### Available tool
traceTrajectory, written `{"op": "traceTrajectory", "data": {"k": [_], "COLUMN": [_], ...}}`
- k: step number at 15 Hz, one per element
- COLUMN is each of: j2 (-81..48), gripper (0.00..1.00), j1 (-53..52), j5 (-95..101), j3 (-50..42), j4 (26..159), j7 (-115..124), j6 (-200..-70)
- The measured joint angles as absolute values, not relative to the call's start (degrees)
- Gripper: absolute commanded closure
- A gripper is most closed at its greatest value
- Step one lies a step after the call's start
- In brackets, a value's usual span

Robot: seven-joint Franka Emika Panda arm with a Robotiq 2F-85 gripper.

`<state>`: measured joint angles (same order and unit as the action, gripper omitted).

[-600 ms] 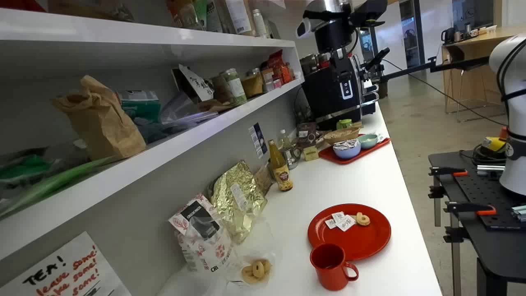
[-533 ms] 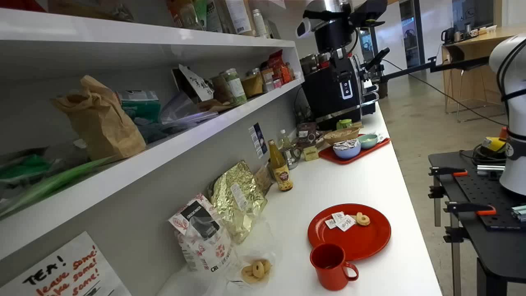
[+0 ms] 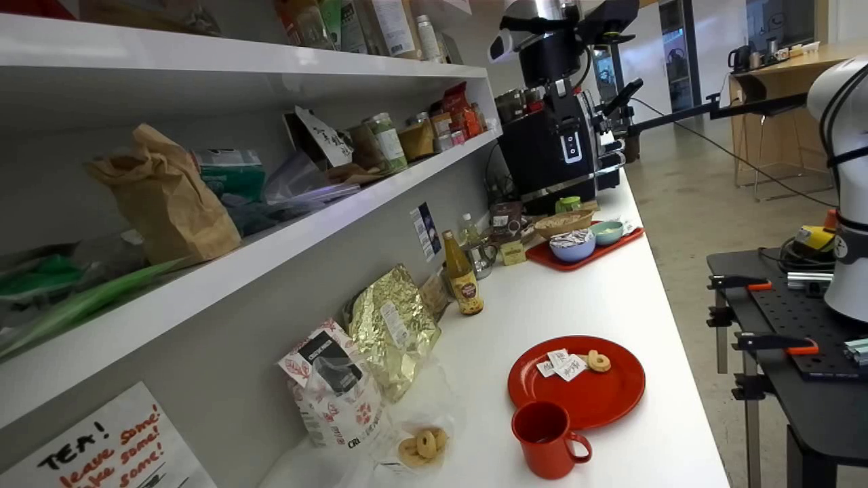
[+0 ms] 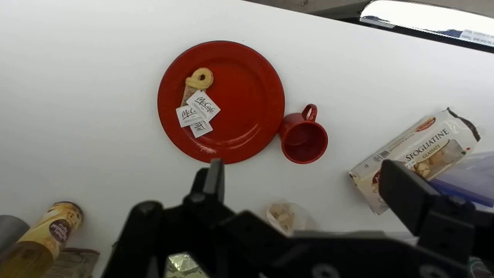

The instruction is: Put the cup on the plate

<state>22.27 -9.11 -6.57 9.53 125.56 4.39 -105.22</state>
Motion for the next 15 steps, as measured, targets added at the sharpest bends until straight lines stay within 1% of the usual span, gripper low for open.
{"op": "traceTrajectory", "data": {"k": [6, 12, 15], "j2": [20.1, 12.1, 8.0], "gripper": [0.00, 0.00, 0.00], "j1": [-9.1, -9.1, -9.3], "j5": [-6.6, -6.6, -6.4], "j3": [9.6, 10.6, 11.7], "j4": [125.6, 125.6, 125.4], "j7": [4.7, 8.3, 9.3], "j6": [-108.0, -121.4, -125.7]}}
